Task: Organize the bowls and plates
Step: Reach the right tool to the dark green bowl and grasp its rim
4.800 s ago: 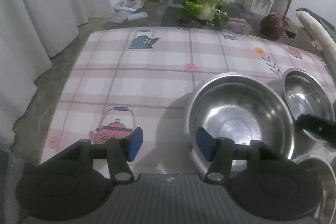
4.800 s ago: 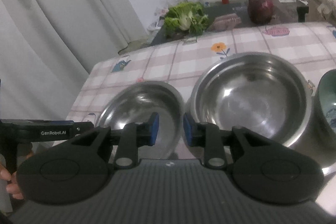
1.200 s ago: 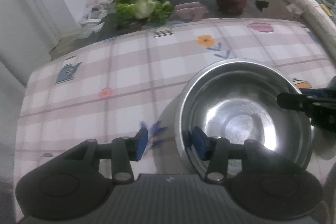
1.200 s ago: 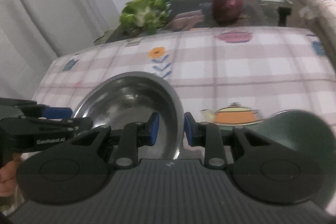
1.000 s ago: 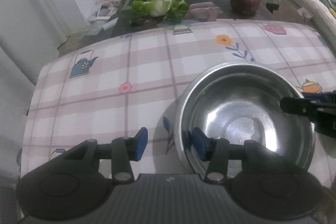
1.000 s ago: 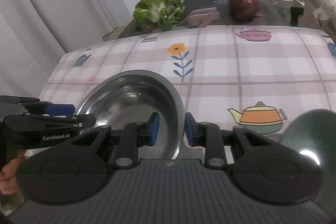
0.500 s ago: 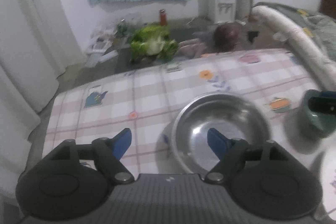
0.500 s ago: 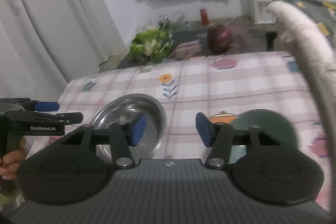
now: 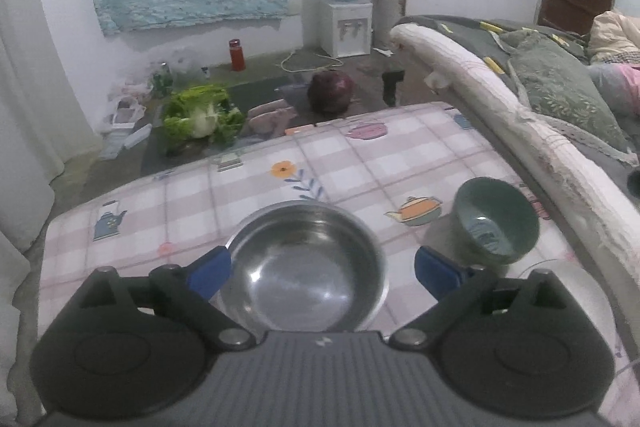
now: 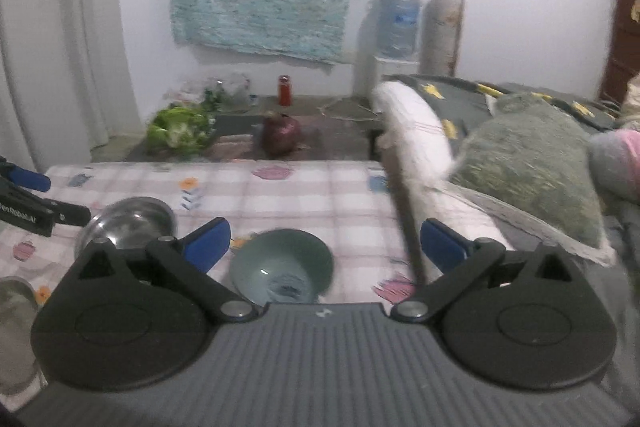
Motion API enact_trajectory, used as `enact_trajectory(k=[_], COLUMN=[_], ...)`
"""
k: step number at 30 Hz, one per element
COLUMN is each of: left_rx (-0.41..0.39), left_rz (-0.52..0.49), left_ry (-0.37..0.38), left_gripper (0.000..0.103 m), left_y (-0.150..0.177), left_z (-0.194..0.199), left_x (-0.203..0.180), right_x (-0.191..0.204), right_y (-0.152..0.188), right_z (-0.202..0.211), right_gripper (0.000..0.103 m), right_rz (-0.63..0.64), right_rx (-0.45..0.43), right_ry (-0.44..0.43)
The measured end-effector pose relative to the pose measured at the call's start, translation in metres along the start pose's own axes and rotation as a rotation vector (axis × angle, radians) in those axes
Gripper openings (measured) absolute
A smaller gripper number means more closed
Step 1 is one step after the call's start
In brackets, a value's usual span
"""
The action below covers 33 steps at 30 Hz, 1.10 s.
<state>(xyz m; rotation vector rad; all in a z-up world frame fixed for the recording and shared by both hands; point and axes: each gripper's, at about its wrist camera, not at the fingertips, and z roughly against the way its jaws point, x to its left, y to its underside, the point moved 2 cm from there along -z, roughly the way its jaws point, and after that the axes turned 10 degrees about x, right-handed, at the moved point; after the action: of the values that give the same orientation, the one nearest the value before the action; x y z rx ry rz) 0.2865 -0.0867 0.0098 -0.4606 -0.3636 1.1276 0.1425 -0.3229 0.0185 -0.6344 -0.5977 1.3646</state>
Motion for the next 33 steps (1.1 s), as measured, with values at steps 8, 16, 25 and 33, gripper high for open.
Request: enact_trajectory(k=[8,16,25,33], left_rx=[-0.043,-0.03,0.035,0.047], left_rz=[0.023,-0.016,-0.089,-0.184], left_ry=[0.058,0.155,0.201,0.108], left_gripper=[0.101,0.1,0.085,0.07], left_y=[-0.006,-0.012,-0.019,-0.023], left_z=[-0.01,-0.051,-0.103,-0.122], left_x=[-0.029,-0.061,-0.101,-0.122], right_x=[-0.044,-0.07,-0.05,-0.044], right_y=[0.017,0.003,0.005,0.013], right_z=[0.005,-0.037,-0.125,-0.174], right_gripper=[0.102,0.102,0.096,0.068], right_rz=[-0.045,-0.116,-0.12,-0.158], right_rx=[0.008,0.037,0.137,0.252], right_ry=[0.09,-0.107,-0.171,-0.225])
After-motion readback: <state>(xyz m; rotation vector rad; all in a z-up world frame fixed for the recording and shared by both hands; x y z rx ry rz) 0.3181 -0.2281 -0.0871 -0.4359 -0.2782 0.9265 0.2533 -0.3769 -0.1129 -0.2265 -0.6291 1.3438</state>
